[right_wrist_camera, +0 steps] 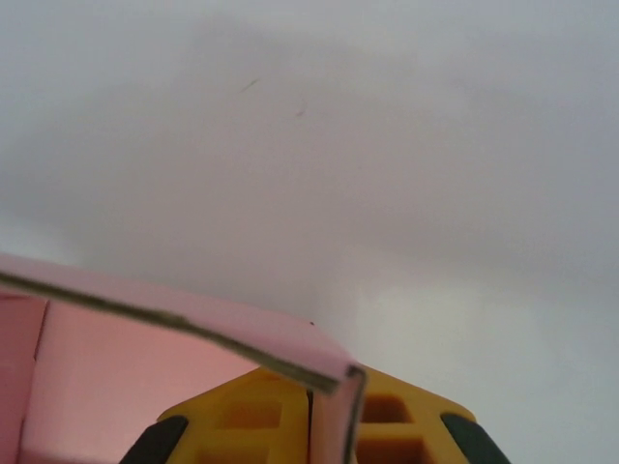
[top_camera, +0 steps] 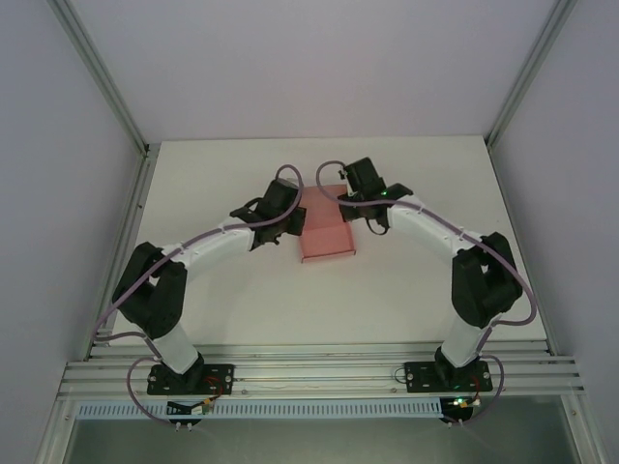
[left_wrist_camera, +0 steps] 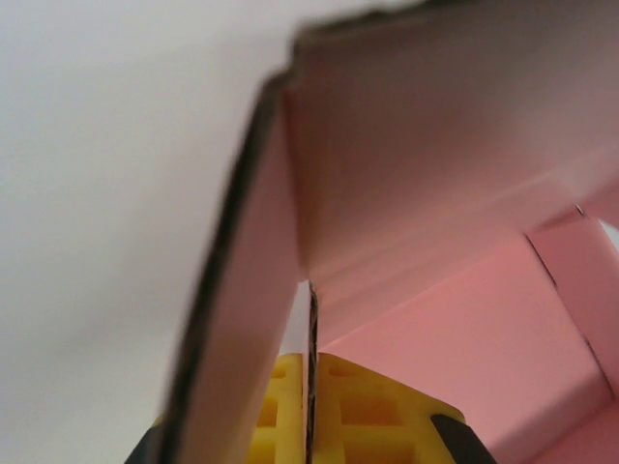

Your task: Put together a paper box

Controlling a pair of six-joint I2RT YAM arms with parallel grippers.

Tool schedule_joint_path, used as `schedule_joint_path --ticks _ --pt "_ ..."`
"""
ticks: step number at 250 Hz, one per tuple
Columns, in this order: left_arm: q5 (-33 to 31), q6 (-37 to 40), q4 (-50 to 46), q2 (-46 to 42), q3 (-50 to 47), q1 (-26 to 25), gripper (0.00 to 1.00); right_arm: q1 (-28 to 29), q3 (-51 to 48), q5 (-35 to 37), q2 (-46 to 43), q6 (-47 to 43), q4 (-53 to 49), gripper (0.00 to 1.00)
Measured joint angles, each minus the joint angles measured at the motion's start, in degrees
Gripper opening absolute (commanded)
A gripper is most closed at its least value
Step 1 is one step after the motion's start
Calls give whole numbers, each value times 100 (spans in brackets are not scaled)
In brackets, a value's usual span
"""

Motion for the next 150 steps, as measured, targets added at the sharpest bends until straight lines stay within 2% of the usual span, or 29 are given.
schedule_joint_path --ticks 24,49,97,150 --pt "-577 -431 275 203 0 -28 0 264 -363 424 -7 551 605 5" --pt "-892 -732 509 426 0 -37 0 485 -699 793 -4 903 1130 5" --pt "-1019 -1036 881 625 -83 -83 0 675 -1021 1283 26 1482 1613 5" --pt "-1156 -1139 1355 420 -575 -92 0 981 -1211 1834 142 1891 2090 4"
